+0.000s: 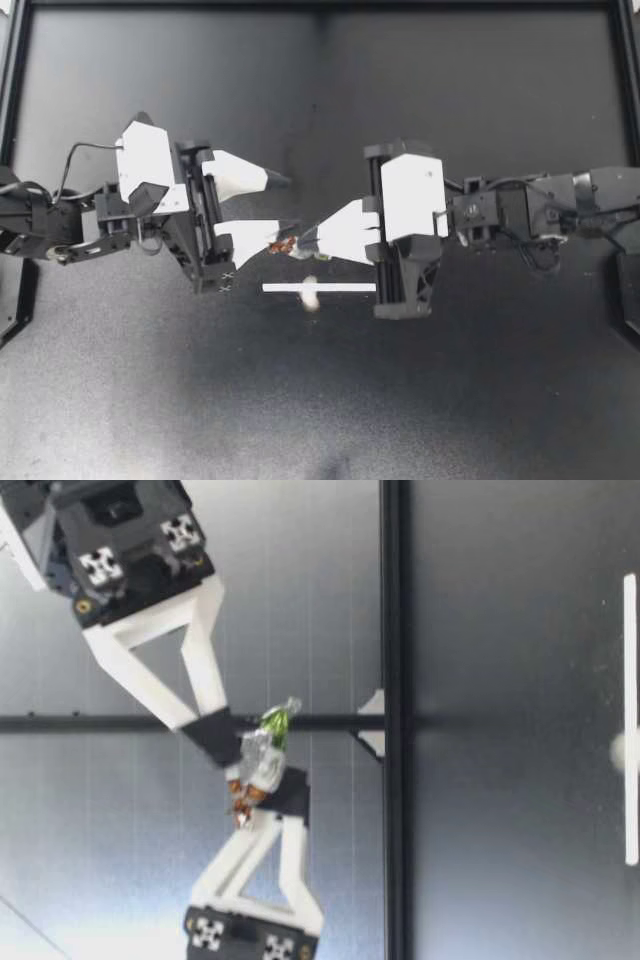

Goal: Pick up the candy and unwrap it.

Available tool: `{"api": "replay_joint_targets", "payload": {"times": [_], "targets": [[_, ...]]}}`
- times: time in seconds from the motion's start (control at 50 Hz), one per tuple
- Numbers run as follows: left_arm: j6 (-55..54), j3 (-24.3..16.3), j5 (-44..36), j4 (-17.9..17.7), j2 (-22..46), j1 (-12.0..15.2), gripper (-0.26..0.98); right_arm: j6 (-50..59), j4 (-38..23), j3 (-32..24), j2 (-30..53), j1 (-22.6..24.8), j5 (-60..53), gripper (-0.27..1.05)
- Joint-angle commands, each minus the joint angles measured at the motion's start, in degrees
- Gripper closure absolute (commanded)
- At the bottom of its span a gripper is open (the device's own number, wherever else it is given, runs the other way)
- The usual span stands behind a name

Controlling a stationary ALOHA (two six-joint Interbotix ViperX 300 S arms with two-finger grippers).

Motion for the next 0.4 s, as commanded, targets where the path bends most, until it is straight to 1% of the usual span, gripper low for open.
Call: {"api": "replay_joint_targets", "payload": {"times": [0.0, 0.12, 0.24, 0.38], "targets": [[0.35, -0.18, -0.62, 0.0, -1.41, 0.18, 0.15, 0.09, 0.18, -0.62, -0.97, -1.41, 0.26, 0.94], [0.7, 0.18, -0.88, 0.44, -2.02, 0.18, 0.16, 0.09, 0.18, -0.44, -1.14, -1.93, 0.62, 0.94], [1.76, 1.58, -2.11, 3.34, -2.9, 0.09, 0.16, 0.26, 0.26, -0.26, -1.76, -2.02, 0.79, 0.94], [2.11, 4.04, -6.06, 6.33, -4.48, -0.09, 0.16, 0.97, 1.49, 0.7, -2.37, -2.29, 0.79, 0.94]]}}
